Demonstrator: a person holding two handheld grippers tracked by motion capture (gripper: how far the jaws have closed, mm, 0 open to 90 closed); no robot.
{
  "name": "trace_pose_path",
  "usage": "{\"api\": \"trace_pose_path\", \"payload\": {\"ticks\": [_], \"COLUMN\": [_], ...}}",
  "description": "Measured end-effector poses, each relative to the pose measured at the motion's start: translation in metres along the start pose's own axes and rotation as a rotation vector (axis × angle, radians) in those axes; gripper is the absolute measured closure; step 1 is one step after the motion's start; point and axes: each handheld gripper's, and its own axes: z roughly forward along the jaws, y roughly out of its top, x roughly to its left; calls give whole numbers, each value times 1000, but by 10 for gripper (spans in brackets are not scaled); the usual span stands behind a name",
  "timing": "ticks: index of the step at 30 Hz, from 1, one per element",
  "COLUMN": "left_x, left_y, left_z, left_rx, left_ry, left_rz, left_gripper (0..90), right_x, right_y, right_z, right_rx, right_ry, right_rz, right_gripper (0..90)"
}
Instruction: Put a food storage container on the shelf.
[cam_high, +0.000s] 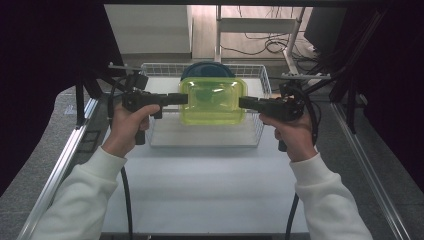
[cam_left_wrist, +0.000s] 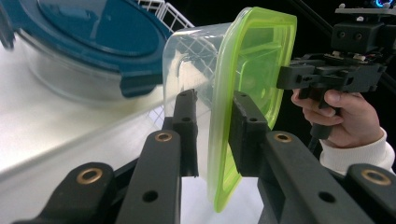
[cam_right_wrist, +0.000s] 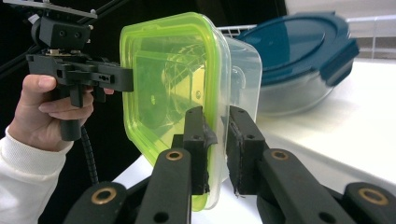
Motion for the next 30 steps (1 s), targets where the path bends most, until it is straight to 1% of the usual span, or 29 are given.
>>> {"api": "trace_pose_path", "payload": {"ticks": [3,4,5,6,7,8,9,10,12,13,15,16,17,18,20,21,22,23,25,26,27,28,29,30], "left_x": [4,8,9,9,11,14,15,17,20,22,27,32,35,35,40,45,45,50,52,58,58,61,64,66], "left_y": [10,18,22,22,26,30,35,39,47,51,57,63,66,66,70,73,73,75,76,76,76,76,76,76], "left_z": [2,4,5,5,6,7,8,9,10,11,13,14,14,14,14,15,15,16,17,20,20,22,23,25], "left_rx": [0,5,7,7,9,14,17,15,24,26,23,30,31,31,33,31,31,30,31,34,34,37,38,41], "left_ry": [-5,-7,-7,-7,-10,-10,-8,-4,3,7,11,13,14,14,11,15,15,16,17,13,13,13,12,11], "left_rz": [-3,-7,-12,-12,-20,-25,-31,-33,-34,-37,-54,-57,-63,-63,-74,-88,-88,-103,-107,-119,-119,-131,-139,-147], "left_gripper": [746,746,746,746,746,746,746,747,746,747,747,748,748,748,749,751,751,752,755,754,754,754,755,755], "right_x": [-4,-7,-9,-12,-12,-15,-15,-19,-21,-25,-27,-31,-32,-32,-35,-35,-35,-37,-37,-40,-40,-42,-45,-47], "right_y": [11,17,21,24,24,31,31,38,41,47,50,55,58,58,64,66,66,69,71,73,73,73,75,75], "right_z": [1,3,4,5,5,7,7,11,13,18,20,24,26,26,32,34,34,37,39,42,42,43,47,49], "right_rx": [1,2,4,5,5,2,2,1,1,8,7,13,16,16,21,21,21,25,27,32,32,35,48,54], "right_ry": [3,5,5,6,6,-1,-1,-4,-7,-15,-15,-12,-14,-14,-14,-16,-16,-23,-27,-33,-33,-36,-42,-48], "right_rz": [5,9,12,15,15,16,16,27,31,43,46,65,70,70,79,79,79,80,82,85,85,86,102,108], "right_gripper": [781,781,781,781,781,782,782,782,783,785,784,784,784,784,784,784,784,783,783,783,783,783,783,783]}}
